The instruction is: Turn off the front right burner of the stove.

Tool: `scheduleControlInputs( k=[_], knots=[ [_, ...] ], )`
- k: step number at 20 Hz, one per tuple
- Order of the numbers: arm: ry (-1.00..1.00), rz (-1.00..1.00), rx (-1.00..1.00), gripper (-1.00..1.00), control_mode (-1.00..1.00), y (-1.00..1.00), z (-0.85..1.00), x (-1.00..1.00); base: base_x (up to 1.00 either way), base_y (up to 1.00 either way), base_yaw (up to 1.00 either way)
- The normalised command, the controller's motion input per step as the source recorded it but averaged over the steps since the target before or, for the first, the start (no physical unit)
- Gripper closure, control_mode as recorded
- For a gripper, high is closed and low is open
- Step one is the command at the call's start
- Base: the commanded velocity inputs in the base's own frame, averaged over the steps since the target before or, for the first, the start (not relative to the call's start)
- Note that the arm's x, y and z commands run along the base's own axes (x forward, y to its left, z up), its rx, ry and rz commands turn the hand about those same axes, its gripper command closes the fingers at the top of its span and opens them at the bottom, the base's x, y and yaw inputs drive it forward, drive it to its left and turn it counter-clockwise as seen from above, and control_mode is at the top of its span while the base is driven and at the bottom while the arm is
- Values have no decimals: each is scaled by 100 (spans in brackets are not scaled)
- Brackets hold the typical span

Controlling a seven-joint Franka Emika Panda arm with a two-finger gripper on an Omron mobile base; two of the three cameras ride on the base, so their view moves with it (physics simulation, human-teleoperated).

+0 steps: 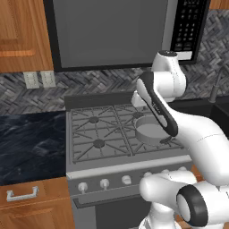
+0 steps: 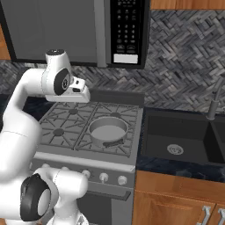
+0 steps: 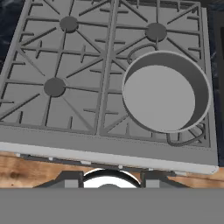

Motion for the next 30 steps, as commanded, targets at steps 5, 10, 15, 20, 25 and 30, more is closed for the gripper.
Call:
scheduleControlInputs(
  k=[5, 10, 15, 20, 25, 30],
  knots=[
    [0, 0, 0, -100, -100, -1, -2, -19, 0, 0, 0],
    [-7, 7, 0, -100, -100, -27, -13, -48, 0, 0, 0],
    [-8, 24, -1, -100, -100, -35, -18, -51, 0, 0, 0],
    [-11, 33, -3, -100, -100, -43, -15, -51, 0, 0, 0],
    [-10, 37, -2, -100, -100, -51, -14, -41, 0, 0, 0],
    [-16, 39, -11, -100, -100, -26, -26, -37, 0, 0, 0]
  ],
)
